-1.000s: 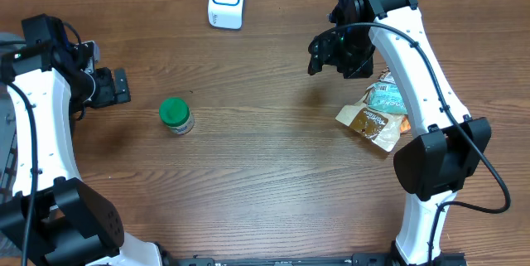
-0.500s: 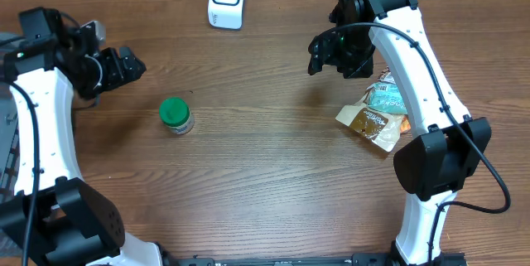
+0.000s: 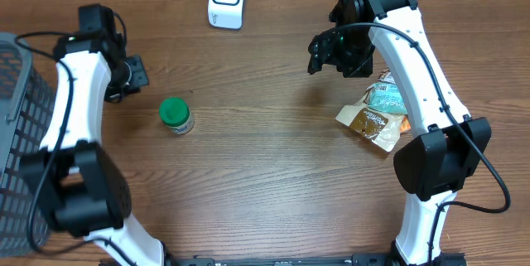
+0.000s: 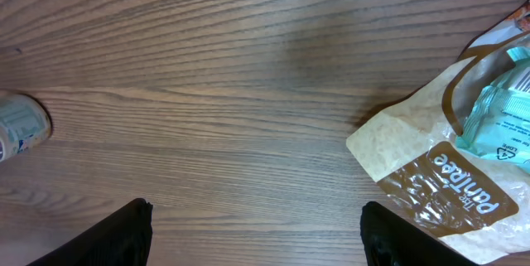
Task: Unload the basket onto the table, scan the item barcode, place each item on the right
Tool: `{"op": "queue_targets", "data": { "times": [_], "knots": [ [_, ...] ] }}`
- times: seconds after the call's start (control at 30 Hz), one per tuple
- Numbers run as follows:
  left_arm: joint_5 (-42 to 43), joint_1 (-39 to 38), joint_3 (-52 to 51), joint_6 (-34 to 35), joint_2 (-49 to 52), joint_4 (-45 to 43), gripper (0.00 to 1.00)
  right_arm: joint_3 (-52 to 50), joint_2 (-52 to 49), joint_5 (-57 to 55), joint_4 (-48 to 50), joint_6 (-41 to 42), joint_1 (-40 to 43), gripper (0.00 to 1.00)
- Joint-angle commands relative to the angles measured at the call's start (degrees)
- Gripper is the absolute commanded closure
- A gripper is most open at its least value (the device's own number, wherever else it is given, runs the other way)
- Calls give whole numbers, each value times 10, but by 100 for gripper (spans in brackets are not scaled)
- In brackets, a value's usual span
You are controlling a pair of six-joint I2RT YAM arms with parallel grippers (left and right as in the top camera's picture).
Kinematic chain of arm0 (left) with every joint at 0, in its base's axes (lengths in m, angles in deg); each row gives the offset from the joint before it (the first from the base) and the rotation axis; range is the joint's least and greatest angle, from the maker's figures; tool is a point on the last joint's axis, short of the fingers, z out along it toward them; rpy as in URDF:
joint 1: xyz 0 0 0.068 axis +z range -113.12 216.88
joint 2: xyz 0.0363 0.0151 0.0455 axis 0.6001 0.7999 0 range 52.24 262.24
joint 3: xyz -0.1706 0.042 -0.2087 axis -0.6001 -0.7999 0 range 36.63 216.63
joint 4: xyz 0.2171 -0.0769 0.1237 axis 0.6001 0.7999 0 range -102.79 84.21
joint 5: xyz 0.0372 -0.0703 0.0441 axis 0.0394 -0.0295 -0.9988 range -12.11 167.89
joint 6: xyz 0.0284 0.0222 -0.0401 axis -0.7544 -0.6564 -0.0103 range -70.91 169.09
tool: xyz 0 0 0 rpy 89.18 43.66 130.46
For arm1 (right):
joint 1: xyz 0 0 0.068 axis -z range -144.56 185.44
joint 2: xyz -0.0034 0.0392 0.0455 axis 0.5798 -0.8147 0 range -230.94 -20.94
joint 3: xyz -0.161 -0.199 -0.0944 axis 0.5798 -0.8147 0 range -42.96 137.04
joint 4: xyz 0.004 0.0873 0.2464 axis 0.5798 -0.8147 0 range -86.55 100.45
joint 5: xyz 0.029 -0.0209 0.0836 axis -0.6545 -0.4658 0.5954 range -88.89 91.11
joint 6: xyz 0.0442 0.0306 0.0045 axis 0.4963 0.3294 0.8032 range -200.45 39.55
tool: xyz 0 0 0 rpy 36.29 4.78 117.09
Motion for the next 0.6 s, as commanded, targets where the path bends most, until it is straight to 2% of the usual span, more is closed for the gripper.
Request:
{"op": "queue_targets", "data": {
  "times": [0.0, 0.03, 0.17, 0.33, 0.57],
  "knots": [
    [54, -7, -4, -9, 68, -5, 96, -3, 8, -9, 3, -3, -2, 23],
    [94, -16, -4, -26, 85, -5, 96, -3, 8, -11, 3, -3, -2, 23],
    [108, -43, -4, -33, 92, 3, 96, -3, 8, -13, 5, -3, -2, 23],
    [179, -90, -4, -35, 92, 29, 96, -3, 8, -13, 12, -3, -2, 23],
    [225, -181, -4, 22, 92, 60, 96, -3, 8, -13, 16, -3, -2, 23]
  ]
}}
